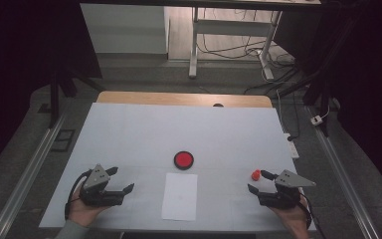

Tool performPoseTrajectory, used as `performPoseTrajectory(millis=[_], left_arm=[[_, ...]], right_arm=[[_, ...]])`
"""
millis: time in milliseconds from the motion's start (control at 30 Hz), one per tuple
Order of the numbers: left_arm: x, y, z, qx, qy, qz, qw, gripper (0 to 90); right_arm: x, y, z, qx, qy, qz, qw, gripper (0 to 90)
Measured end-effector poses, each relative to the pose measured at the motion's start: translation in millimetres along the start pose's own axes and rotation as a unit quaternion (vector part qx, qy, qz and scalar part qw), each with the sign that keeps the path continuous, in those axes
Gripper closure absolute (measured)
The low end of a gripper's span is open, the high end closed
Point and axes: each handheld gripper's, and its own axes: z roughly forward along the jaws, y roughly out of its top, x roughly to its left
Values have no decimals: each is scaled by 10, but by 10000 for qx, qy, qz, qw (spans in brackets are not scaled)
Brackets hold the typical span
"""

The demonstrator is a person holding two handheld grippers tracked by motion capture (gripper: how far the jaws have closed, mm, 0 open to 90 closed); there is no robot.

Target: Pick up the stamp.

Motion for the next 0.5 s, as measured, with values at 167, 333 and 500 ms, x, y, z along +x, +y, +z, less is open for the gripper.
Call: performPoseTrajectory(millis=[167,333,500], left_arm=[[27,-7,8,-1,32,-14,10000,170],[32,-8,-6,-6,58,6,10000,170],[40,-1,-12,-23,45,29,10000,170]], right_arm=[[6,45,5,-27,-7,8,10000,278],[-3,97,38,-15,-25,10,10000,280],[-3,183,74,2,-23,27,10000,284]])
